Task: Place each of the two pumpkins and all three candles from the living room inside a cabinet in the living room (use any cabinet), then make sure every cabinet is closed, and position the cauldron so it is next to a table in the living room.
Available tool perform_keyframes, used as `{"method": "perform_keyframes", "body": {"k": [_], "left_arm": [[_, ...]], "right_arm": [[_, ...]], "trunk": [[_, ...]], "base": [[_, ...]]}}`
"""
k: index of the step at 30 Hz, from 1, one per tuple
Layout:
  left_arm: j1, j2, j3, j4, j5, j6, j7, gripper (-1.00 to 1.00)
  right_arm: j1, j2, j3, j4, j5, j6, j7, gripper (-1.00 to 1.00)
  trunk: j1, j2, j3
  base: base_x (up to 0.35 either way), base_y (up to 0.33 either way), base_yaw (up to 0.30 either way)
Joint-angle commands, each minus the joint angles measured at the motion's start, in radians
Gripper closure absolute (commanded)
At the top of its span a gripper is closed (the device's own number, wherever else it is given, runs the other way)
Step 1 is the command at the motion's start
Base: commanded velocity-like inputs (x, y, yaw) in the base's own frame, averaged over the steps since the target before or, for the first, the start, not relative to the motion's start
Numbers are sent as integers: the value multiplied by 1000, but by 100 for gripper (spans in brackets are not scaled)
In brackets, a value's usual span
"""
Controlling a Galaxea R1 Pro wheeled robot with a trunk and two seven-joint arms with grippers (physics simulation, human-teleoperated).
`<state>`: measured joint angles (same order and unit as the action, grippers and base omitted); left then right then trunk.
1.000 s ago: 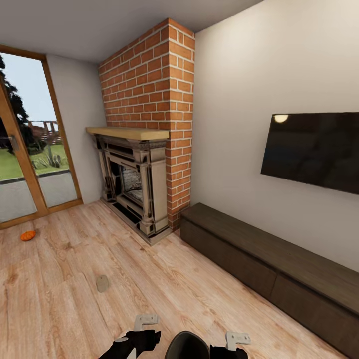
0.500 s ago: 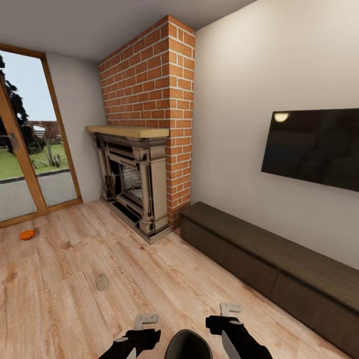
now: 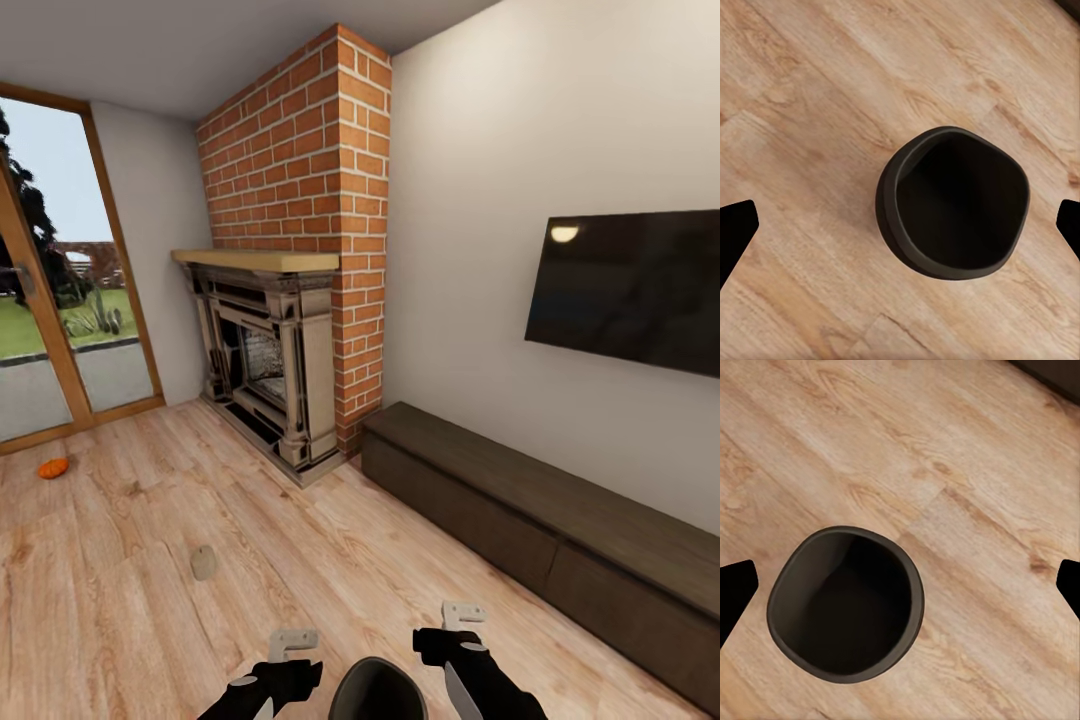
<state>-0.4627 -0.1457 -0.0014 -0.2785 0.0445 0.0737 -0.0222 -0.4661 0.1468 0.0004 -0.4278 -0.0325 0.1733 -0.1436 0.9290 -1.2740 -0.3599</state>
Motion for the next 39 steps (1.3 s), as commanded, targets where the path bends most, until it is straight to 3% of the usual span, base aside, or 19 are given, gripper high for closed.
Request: {"method": "perform_keyframes", "body": {"k": [1,7,16,24,39], "left_arm": [[0,0,0,-2,5,7,-2,-100],[-1,1,-1,-4,5,8,-1,-100],[-1,-1,-3,-15,5,19,0,-100],[-8,-3,-7,-51,6,56,0,-100],[-8,-12,-8,-50,5,61,1,-100]], "right_arm": [[0,0,1,-2,-3,5,-4,-100],[0,1,1,14,-3,-17,-3,-100],[0,2,1,158,-3,-100,-2,-100],[0,0,1,170,-3,-115,-1,-100],[0,-2,1,170,-6,-118,-2,-100]], "trunk": [[4,-8,-4],[27,-50,-23],[61,-113,-51],[92,-169,-76],[150,-274,-123]], "base": [[0,0,0],[0,0,0],[0,0,0],[0,0,0],[0,0,0]]}}
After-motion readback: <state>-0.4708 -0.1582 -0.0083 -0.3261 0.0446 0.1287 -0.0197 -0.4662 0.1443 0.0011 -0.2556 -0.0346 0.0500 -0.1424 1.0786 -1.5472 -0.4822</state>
